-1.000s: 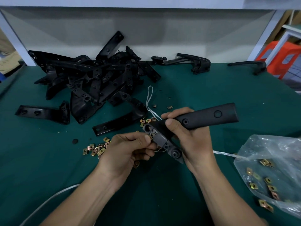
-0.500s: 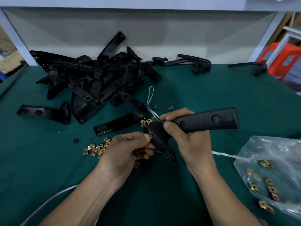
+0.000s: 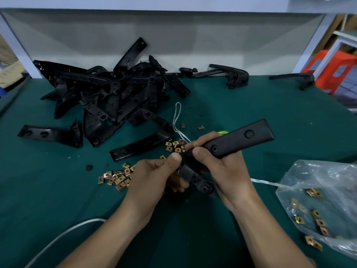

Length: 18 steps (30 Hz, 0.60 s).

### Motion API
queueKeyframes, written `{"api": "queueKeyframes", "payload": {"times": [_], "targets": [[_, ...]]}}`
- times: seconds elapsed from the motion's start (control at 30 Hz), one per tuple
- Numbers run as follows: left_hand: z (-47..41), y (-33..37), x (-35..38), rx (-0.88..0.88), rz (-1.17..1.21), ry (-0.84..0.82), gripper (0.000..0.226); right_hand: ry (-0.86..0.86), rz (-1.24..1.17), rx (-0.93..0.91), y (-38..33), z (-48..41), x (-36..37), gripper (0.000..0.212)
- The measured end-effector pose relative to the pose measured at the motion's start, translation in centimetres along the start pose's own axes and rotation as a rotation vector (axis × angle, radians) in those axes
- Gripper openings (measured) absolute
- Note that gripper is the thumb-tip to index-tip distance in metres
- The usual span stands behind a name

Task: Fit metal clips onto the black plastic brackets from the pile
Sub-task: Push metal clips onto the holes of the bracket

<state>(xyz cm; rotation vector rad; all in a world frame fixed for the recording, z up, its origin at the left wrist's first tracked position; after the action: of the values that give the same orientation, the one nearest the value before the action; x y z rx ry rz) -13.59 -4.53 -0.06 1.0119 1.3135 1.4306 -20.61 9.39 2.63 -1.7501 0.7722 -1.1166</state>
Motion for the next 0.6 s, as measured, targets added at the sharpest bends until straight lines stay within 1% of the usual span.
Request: {"api": "queueKeyframes", "payload": {"times": [0.07,0.1,0.13,0.2,0.23,0.27,0.33,0.4,0.47,0.6], "targets": [[0.1,0.8,-0.1,0.074,-0.049,0.032,0.056,0.076,-0.128,0.041,0.1,-0.1,-0.7,0.012],[0.2,1.0,-0.3,0.103,-0.099,0.057,0.053,0.125,-0.198,0.06,0.1,-0.2,-1.2,0.013],[0.3,1.1,-0.5,0.138,-0.199,0.087,0.045,0.173,-0.251,0.071,0.1,-0.3,-1.7,0.015],[0.6,1.9,-0.5,0.259,-0.533,0.134,0.016,0.247,-0.31,0.08,-0.1,-0.3,-2.8,0.017],[0.8,2.3,-0.1,0.326,-0.696,0.137,0.011,0.267,-0.335,0.081,-0.2,-0.3,-3.2,0.016],[0.9,2.6,0.5,0.393,-0.817,0.127,0.017,0.278,-0.358,0.082,-0.3,-0.3,-3.5,0.015],[1.1,2.5,2.2,0.489,-0.962,0.048,0.027,0.284,-0.376,0.083,-0.3,-0.3,-3.5,0.015],[1.1,1.8,3.3,0.5,-1.068,-0.025,0.031,0.286,-0.378,0.087,-0.1,-0.3,-3.3,0.015],[0.9,1.4,3.5,0.492,-1.111,-0.041,0.029,0.278,-0.386,0.098,0.2,-0.4,-3.1,0.015],[0.4,1.1,3.0,0.44,-1.038,-0.037,0.027,0.279,-0.37,0.108,0.5,-0.4,-3.2,0.015]]}}
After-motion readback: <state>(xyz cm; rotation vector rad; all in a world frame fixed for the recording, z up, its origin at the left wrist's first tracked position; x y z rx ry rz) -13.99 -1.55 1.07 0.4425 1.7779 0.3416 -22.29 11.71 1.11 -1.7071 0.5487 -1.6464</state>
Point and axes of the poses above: each hand's wrist, its own z-axis away from the middle knuckle, its own x-axis out of the palm, y = z × x, the point moved 9 cm from there along -z, towards the middle knuckle, and after that the axes turned 9 degrees about -z, right-handed, at the moved point
